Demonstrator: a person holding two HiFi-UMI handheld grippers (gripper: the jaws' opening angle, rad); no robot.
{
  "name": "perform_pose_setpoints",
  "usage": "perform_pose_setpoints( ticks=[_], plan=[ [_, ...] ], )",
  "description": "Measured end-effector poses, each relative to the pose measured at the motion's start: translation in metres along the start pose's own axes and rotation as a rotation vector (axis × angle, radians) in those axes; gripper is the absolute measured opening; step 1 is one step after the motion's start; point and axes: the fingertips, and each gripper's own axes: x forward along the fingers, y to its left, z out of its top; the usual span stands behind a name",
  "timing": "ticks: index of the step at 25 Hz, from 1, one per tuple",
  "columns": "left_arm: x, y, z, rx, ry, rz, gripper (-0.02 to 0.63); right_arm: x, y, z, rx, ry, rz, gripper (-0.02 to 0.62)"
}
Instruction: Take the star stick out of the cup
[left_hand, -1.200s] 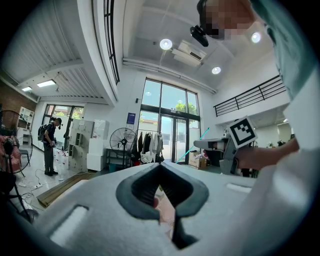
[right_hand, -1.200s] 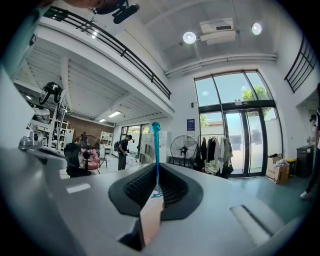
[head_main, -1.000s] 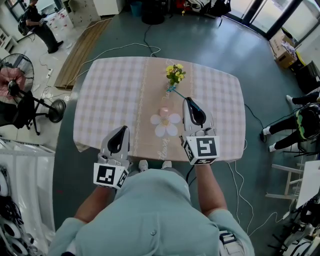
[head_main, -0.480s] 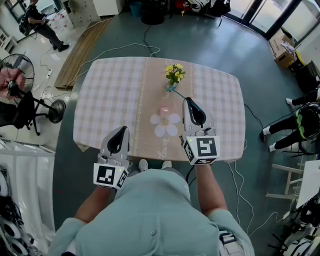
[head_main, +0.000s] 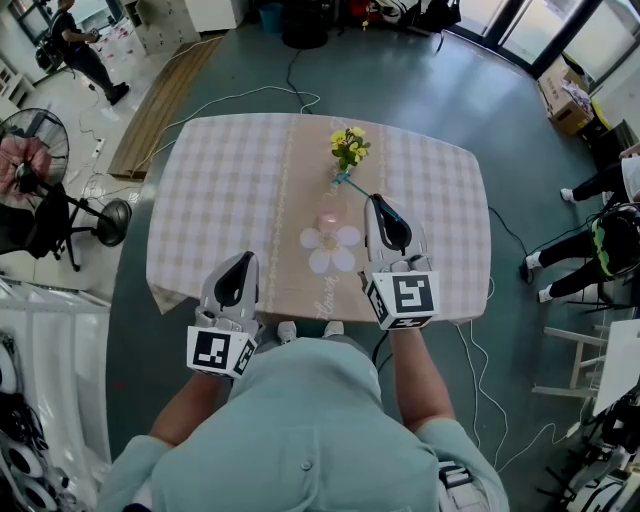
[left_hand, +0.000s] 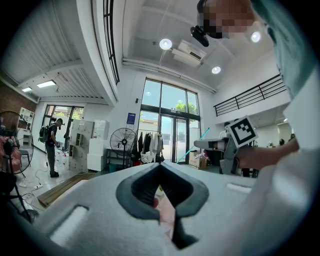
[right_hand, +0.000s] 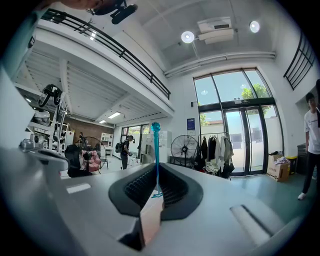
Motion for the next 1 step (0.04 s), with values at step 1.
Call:
perform_pose_setpoints(
  ticks=[1],
  plan=[
    [0.0002, -0.0001, -0.0002, 0.0, 0.0, 0.0, 0.005, 0.0, -0.0003, -0.0002, 0.0, 0.0, 0.0, 0.012]
  ],
)
